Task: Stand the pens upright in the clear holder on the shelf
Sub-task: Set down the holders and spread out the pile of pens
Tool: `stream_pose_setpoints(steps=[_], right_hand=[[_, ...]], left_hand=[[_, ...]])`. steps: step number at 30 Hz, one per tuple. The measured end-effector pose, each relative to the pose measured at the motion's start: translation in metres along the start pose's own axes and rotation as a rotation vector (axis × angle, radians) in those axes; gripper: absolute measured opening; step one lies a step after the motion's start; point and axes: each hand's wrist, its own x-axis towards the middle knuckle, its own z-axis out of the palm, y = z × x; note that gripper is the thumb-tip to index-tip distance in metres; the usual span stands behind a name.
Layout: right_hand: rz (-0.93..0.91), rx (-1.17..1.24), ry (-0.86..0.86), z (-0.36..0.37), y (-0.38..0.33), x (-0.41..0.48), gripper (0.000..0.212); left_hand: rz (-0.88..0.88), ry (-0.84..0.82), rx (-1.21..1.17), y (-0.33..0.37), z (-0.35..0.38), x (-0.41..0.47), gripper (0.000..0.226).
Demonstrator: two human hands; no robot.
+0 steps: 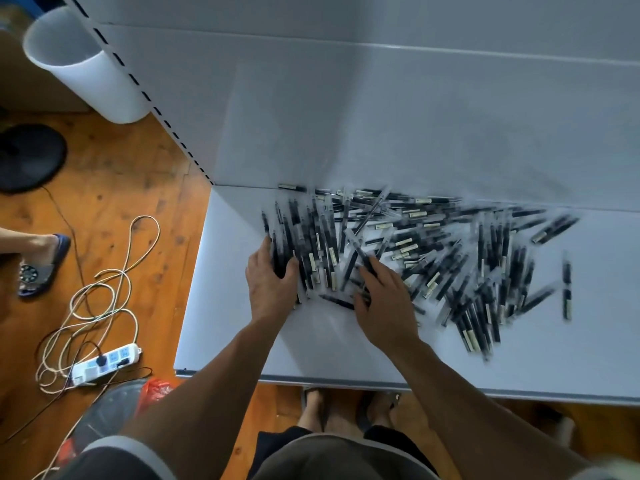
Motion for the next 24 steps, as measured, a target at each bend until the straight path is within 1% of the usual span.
stream_pose_setpoints(steps=[4, 7, 10, 13, 16, 18, 21, 22, 24], right_hand=[[-0.011, 0.027, 0.046, 0.0, 0.004, -0.002, 0.051], [0.005, -0.046, 0.018, 0.0, 0.011, -0.002, 0.053], [0.01, -0.053, -0.033, -0.002, 0.016, -0.004, 0.055], [0.01, -0.05, -0.039, -0.006, 0.019, -0.006, 0.054], [0.021, -0.007, 0.016, -0.011, 0.019, -0.004, 0.048], [-0.007, 0.021, 0.095, -0.014, 0.014, 0.002, 0.045], [-0.076, 0.062, 0.212, -0.018, 0.004, 0.02, 0.045], [-0.084, 0.072, 0.211, -0.021, -0.002, 0.028, 0.046], [-0.1, 0.069, 0.148, -0.027, -0.01, 0.045, 0.048]], left_hand=[[0.078, 0.002, 0.114, 0.001, 0.002, 0.007, 0.066], [0.076, -0.05, 0.163, 0.006, 0.012, 0.009, 0.073], [0.163, -0.09, 0.16, 0.014, 0.029, -0.005, 0.073], [0.183, -0.142, 0.095, 0.019, 0.037, -0.016, 0.068], [0.241, -0.097, 0.142, 0.015, 0.034, -0.012, 0.063], [0.225, -0.069, 0.196, 0.012, 0.031, -0.008, 0.066], [0.194, -0.097, 0.24, 0.009, 0.035, -0.006, 0.07], [0.207, -0.098, 0.247, 0.009, 0.037, -0.006, 0.07], [0.229, -0.092, 0.244, 0.009, 0.041, -0.007, 0.07]])
